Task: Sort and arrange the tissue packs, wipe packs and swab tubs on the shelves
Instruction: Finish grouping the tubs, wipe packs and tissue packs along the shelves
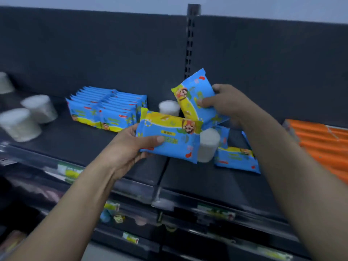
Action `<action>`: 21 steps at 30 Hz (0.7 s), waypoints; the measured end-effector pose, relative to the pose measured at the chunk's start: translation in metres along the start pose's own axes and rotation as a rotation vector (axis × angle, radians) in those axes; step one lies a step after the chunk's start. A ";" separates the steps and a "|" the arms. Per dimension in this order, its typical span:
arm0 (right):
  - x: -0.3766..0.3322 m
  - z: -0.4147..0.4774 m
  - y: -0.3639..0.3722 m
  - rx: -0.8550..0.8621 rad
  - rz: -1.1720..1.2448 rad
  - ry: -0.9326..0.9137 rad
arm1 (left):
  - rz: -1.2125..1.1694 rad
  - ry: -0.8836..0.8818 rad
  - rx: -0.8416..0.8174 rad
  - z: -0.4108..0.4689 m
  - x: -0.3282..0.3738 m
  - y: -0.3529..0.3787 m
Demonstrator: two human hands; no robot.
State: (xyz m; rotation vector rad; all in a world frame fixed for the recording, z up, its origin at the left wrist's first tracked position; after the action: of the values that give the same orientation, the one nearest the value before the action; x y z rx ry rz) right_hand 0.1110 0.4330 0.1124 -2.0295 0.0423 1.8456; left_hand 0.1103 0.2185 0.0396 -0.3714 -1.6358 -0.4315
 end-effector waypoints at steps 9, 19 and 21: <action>-0.017 0.019 0.160 -0.226 0.166 0.087 | -0.164 0.051 0.347 -0.039 -0.006 -0.161; -0.047 0.070 0.244 -0.291 -0.281 -0.188 | 0.086 0.062 0.583 -0.025 0.006 -0.263; -0.053 0.077 0.257 -0.297 -0.435 -0.263 | 0.281 0.064 0.574 -0.014 0.013 -0.277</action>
State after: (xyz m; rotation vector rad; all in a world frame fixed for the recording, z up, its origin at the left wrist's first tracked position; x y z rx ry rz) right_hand -0.0413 0.2072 0.0910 -1.7654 -0.7258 1.8879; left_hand -0.0123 -0.0308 0.0371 -0.1456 -1.5389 0.2375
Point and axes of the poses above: each hand's wrist, its own z-axis towards the middle knuckle, its own y-axis out of the palm, x = y × z, the point moved 9 cm from there along z, towards the middle knuckle, and after that the axes turned 8 degrees about z, right-handed, at the moved point
